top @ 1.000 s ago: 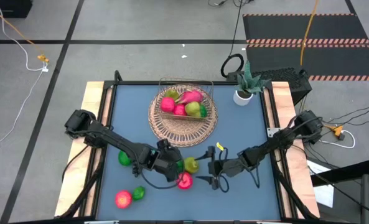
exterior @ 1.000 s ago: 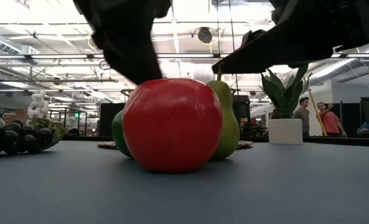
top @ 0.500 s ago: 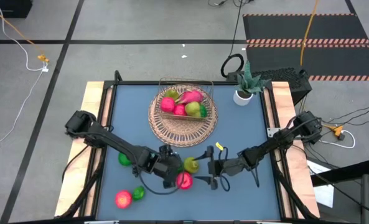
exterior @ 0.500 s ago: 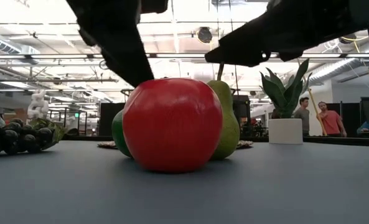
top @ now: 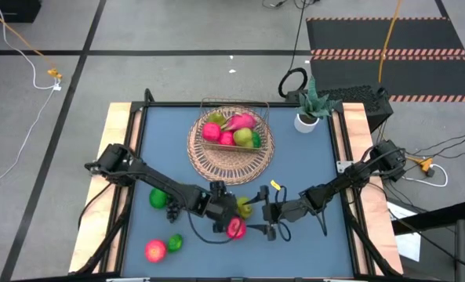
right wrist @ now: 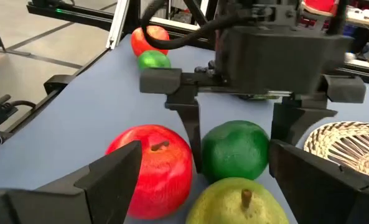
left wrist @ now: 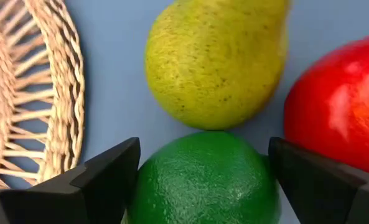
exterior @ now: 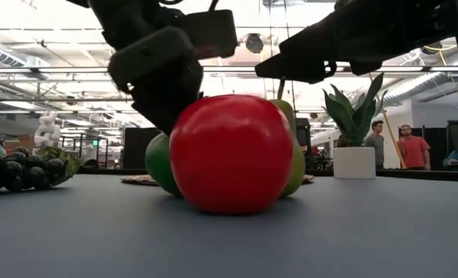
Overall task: Build produce basket
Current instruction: Put the green lime into the gold wire basket
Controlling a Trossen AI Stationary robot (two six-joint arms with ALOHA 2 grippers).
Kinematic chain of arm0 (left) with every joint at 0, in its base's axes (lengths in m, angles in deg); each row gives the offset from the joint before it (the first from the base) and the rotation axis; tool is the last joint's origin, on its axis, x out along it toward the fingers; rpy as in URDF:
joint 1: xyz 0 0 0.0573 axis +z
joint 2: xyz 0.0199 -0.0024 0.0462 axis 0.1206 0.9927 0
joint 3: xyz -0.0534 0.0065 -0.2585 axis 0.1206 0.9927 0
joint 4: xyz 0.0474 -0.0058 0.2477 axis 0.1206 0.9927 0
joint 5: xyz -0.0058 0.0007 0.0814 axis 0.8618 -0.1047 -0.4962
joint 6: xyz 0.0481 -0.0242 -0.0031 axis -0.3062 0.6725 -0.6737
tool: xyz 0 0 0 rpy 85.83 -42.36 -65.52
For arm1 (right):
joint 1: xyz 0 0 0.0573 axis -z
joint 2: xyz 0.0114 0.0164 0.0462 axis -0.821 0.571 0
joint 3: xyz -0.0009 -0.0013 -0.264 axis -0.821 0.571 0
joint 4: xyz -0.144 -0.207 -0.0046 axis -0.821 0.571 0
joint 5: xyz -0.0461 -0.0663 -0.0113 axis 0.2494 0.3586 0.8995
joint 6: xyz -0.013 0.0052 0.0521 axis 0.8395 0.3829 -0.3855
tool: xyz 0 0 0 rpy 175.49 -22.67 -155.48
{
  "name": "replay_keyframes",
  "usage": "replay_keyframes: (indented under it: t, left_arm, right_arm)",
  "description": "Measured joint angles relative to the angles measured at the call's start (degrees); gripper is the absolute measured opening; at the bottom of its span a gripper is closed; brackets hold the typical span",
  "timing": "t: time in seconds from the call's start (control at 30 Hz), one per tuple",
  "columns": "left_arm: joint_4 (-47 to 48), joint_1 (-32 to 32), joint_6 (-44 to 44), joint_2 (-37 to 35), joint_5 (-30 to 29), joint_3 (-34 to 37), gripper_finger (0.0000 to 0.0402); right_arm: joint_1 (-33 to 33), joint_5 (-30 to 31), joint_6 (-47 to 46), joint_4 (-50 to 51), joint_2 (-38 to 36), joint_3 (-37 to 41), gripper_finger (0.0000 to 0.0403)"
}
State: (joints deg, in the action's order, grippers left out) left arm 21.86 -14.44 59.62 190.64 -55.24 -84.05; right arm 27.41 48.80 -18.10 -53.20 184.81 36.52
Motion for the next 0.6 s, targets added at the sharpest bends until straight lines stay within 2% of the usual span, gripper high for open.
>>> replay_keyframes:
  t: [0.37,0.57,0.6]
  left_arm:
    - [1.20,1.81,12.64,-0.85,3.56,0.37,0.0347]
    - [1.19,2.01,13.53,-1.03,4.35,0.42,0.0283]
    - [1.21,2.12,13.55,-1.06,4.61,0.42,0.0283]
  right_arm:
    - [0.00,0.07,-0.55,0.00,0.00,0.00,0.0341]
    - [0.00,0.09,-1.05,0.18,0.00,0.00,0.0341]
    - [0.00,0.11,-1.18,0.20,0.00,0.00,0.0341]
